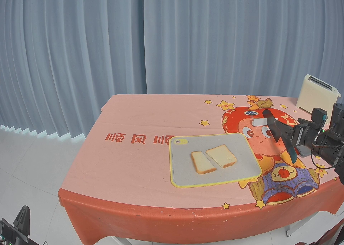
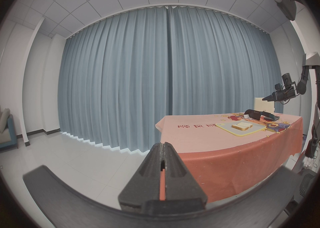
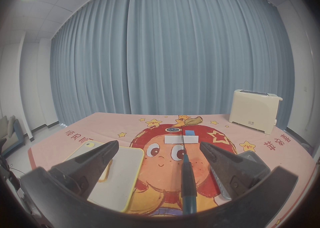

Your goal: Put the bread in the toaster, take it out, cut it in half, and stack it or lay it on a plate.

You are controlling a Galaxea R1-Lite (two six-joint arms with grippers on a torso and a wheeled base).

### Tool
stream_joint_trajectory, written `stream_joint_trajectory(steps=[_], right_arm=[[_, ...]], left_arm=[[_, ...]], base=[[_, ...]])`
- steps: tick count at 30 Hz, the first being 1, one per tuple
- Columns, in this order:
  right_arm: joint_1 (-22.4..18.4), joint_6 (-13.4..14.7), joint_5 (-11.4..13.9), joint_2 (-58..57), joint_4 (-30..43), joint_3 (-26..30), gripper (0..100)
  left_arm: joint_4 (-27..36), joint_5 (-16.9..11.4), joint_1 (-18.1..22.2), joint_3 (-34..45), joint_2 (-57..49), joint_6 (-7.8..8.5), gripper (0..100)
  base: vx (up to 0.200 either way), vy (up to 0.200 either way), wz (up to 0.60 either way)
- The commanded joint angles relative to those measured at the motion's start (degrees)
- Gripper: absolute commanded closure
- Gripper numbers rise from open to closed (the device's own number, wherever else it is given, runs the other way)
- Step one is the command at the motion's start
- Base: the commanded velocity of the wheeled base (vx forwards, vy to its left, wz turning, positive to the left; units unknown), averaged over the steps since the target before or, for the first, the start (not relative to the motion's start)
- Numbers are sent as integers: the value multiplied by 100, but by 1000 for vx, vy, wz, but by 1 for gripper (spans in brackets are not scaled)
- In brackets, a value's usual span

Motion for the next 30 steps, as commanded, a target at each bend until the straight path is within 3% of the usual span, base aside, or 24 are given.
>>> stream_joint_trajectory(steps=[1,30], right_arm=[[121,6,-8,-35,-20,28,0],[895,-20,-78,-308,33,274,0]], left_arm=[[-1,2,0,101,9,2,100],[-1,2,0,101,9,2,100]], base=[[0,0,0],[0,0,0]])
